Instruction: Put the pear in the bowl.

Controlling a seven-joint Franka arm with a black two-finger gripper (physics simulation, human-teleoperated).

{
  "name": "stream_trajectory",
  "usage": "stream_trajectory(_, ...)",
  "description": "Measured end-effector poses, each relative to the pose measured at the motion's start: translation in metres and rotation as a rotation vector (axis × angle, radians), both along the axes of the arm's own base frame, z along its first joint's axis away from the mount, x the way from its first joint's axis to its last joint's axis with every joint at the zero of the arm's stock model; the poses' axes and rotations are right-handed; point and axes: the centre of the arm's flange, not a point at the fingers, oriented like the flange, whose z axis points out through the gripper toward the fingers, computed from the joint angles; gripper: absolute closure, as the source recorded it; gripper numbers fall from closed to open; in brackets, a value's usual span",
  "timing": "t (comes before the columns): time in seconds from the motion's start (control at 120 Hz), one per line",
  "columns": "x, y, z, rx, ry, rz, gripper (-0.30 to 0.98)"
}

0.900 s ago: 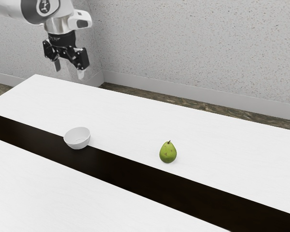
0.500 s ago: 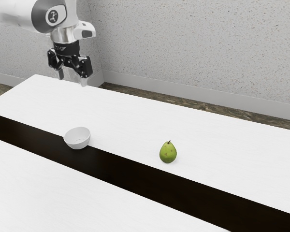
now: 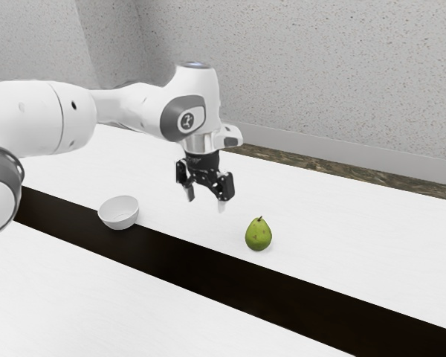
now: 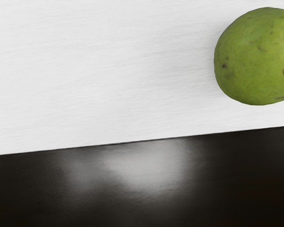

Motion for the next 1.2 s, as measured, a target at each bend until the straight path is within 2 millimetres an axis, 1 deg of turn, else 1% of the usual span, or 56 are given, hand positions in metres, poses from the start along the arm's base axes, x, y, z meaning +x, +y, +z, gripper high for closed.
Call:
stream_trajectory(0.142, -0.001, -0.036, -0.006, -0.032, -0.023, -0.039, 0.00)
stream_trajectory(0.225, -0.002, -0.054, -0.017, -0.046, -0.026, -0.058, 0.00)
stream_trajectory(0.283, -0.004, -0.069, -0.020, -0.053, -0.033, -0.076, 0.00)
stream_trajectory(0.35, -0.004, -0.078, -0.021, -0.058, -0.041, -0.082, 0.00)
stream_trajectory(0.408, -0.003, -0.079, -0.025, -0.061, -0.045, -0.077, 0.00)
stream_trajectory(0.583, 0.004, -0.082, -0.050, -0.063, -0.056, -0.075, 0.00)
stream_trajectory(0.675, 0.017, -0.080, -0.069, -0.069, -0.069, -0.066, 0.00)
stream_trajectory(0.817, 0.031, -0.082, -0.073, -0.074, -0.104, -0.067, 0.00)
stream_trajectory(0.975, 0.034, -0.079, -0.079, -0.073, -0.110, -0.065, 0.00)
stream_trajectory(1.092, 0.036, -0.075, -0.088, -0.070, -0.107, -0.060, 0.00)
stream_trajectory(1.2, 0.036, -0.076, -0.092, -0.071, -0.110, -0.061, 0.00)
